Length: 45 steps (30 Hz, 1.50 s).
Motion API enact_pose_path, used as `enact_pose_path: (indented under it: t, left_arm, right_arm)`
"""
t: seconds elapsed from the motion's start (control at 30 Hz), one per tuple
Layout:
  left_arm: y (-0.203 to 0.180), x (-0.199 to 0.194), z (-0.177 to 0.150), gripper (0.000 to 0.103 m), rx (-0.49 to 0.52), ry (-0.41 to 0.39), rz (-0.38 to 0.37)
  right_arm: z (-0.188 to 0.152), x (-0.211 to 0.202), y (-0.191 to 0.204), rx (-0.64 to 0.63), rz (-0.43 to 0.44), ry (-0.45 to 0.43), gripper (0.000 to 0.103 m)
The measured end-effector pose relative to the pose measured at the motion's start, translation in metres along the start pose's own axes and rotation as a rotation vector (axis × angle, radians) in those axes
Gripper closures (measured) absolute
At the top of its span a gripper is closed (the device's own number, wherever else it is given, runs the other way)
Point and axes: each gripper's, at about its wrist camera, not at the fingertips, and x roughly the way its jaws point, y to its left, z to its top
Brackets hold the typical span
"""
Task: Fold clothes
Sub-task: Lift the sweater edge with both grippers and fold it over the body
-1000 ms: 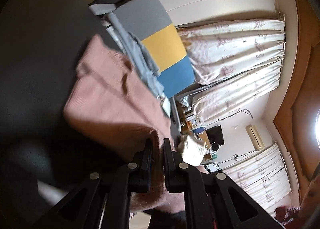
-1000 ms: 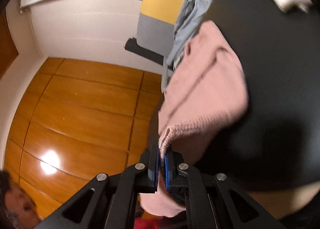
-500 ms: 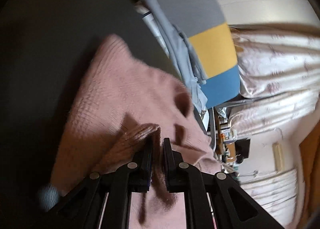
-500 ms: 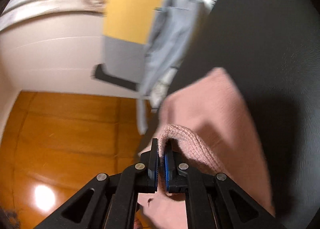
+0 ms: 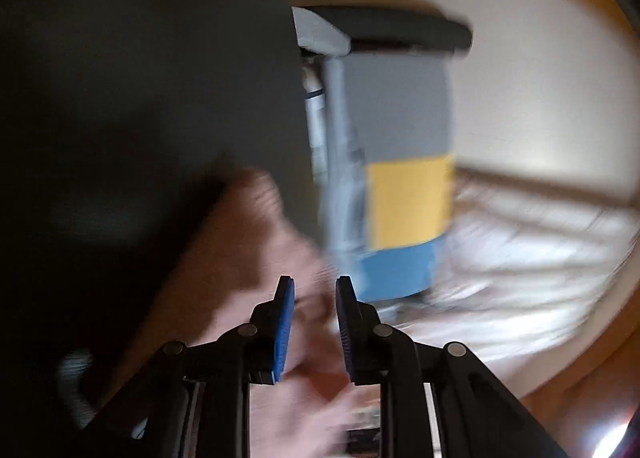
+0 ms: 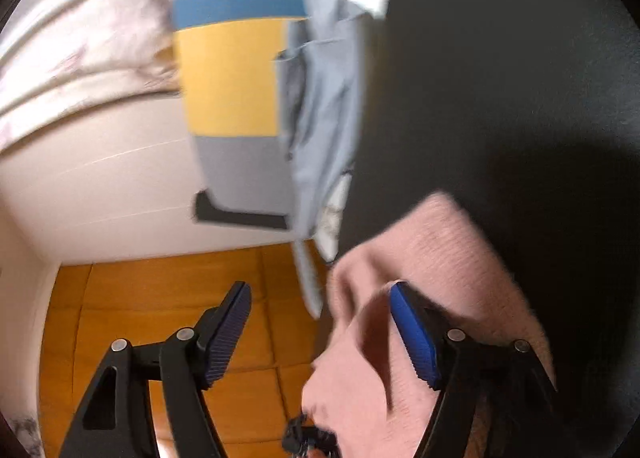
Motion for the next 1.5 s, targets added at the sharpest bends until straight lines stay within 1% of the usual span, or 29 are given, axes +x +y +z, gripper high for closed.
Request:
enact_pose_path:
  t: [0.03, 0.1, 0.13, 0.2, 0.23, 0.33, 0.37, 0.4, 0.43, 0.47, 0.5, 0.53, 0.57, 0.7, 0.73, 0.77, 0.8, 0.9, 0.93, 1.03, 1.07, 1.13, 1.17, 1.23, 1.27, 1.33, 1.43, 1.47, 1.5]
  left_arm:
    - [-0.008, 0.001, -0.006, 0.083, 0.082, 0.028, 0.07]
    - [-0.027, 0.008, -0.026, 0.083, 0.24, 0.076, 0.113]
    - [-0.036, 0.012, -0.036, 0.083, 0.295, 0.1, 0.098]
    - [-0.053, 0.025, -0.058, 0.083, 0.382, 0.197, 0.015]
    - [-0.061, 0.037, -0.064, 0.083, 0.429, 0.231, 0.036]
    - [-0.084, 0.073, -0.082, 0.083, 0.571, 0.332, 0.102]
    - [-0.092, 0.085, -0.088, 0.083, 0.618, 0.365, 0.125]
    - [-0.097, 0.097, -0.085, 0.083, 0.628, 0.356, 0.15]
    - [-0.098, 0.099, -0.074, 0.083, 0.615, 0.298, 0.183]
    - [-0.1, 0.101, -0.062, 0.083, 0.601, 0.239, 0.216]
    - [-0.101, 0.103, -0.051, 0.083, 0.587, 0.181, 0.249]
    - [-0.102, 0.106, -0.04, 0.083, 0.572, 0.122, 0.281]
    - [-0.099, 0.095, -0.033, 0.083, 0.56, 0.067, 0.309]
    - [-0.085, 0.054, -0.004, 0.083, 0.51, -0.154, 0.421]
    - [-0.084, 0.045, -0.014, 0.083, 0.536, -0.172, 0.425]
    - [-0.081, 0.042, -0.027, 0.083, 0.565, -0.16, 0.423]
    - [-0.078, 0.039, -0.039, 0.083, 0.595, -0.147, 0.422]
    - [-0.074, 0.035, -0.081, 0.083, 0.692, -0.086, 0.45]
    - [-0.071, 0.034, -0.095, 0.083, 0.723, -0.091, 0.477]
    - [-0.054, 0.004, -0.117, 0.082, 0.726, -0.158, 0.536]
    - [-0.047, -0.007, -0.12, 0.083, 0.705, -0.158, 0.53]
    - [-0.034, -0.029, -0.125, 0.083, 0.662, -0.158, 0.519]
    - [-0.032, -0.038, -0.127, 0.083, 0.656, -0.177, 0.529]
    - [-0.028, -0.056, -0.132, 0.083, 0.662, -0.222, 0.545]
    - [-0.025, -0.059, -0.132, 0.081, 0.652, -0.219, 0.521]
    - [-0.019, -0.066, -0.133, 0.08, 0.633, -0.211, 0.472]
    - [-0.009, -0.058, -0.132, 0.077, 0.599, -0.115, 0.42]
    - [-0.008, -0.055, -0.134, 0.077, 0.604, -0.111, 0.425]
    - [-0.008, -0.053, -0.136, 0.077, 0.609, -0.107, 0.432]
  right_arm:
    - [-0.005, -0.005, 0.006, -0.035, 0.0, 0.023, 0.029]
    - [-0.018, -0.009, 0.02, -0.137, -0.05, 0.094, 0.028]
    - [-0.027, -0.006, 0.029, -0.212, -0.091, 0.126, 0.028]
    - [-0.043, 0.004, 0.043, -0.337, -0.154, 0.197, 0.028]
    - [-0.051, 0.012, 0.048, -0.388, -0.176, 0.236, 0.029]
    - [-0.068, 0.048, 0.055, -0.461, -0.163, 0.384, 0.03]
    - [-0.068, 0.06, 0.056, -0.476, -0.17, 0.41, 0.031]
    - [-0.068, 0.074, 0.058, -0.493, -0.181, 0.437, 0.033]
    - [-0.064, 0.083, 0.059, -0.499, -0.192, 0.445, 0.037]
    - [-0.061, 0.091, 0.059, -0.504, -0.203, 0.453, 0.037]
    - [-0.051, 0.101, 0.062, -0.509, -0.234, 0.415, 0.037]
    - [-0.04, 0.102, 0.065, -0.532, -0.269, 0.344, 0.037]
    - [-0.03, 0.104, 0.068, -0.553, -0.304, 0.272, 0.037]
    - [-0.007, 0.084, 0.073, -0.532, -0.353, 0.074, 0.037]
    - [-0.015, 0.077, 0.076, -0.572, -0.336, 0.072, 0.037]
    - [-0.023, 0.07, 0.08, -0.612, -0.32, 0.07, 0.037]
    - [-0.035, 0.072, 0.082, -0.654, -0.333, 0.07, 0.037]
    - [-0.086, 0.046, 0.076, -0.832, -0.438, 0.11, 0.037]
    - [-0.104, 0.042, 0.075, -0.886, -0.472, 0.131, 0.037]
    - [-0.15, 0.055, 0.059, -1.066, -0.554, 0.179, 0.037]
    - [-0.165, 0.058, 0.057, -1.146, -0.613, 0.177, 0.037]
    - [-0.178, 0.06, 0.045, -1.223, -0.692, 0.183, 0.037]
    - [-0.179, 0.059, 0.036, -1.226, -0.726, 0.183, 0.037]
    - [-0.177, 0.043, 0.034, -1.187, -0.711, 0.143, 0.037]
    - [-0.176, 0.034, 0.036, -1.162, -0.696, 0.124, 0.037]
    - [-0.173, 0.012, 0.041, -1.122, -0.709, 0.063, 0.037]
    - [-0.174, -0.035, 0.04, -1.055, -0.709, -0.007, 0.036]
    - [-0.174, -0.051, 0.039, -1.032, -0.703, -0.026, 0.036]
    - [-0.175, -0.063, 0.036, -1.018, -0.722, -0.042, 0.036]
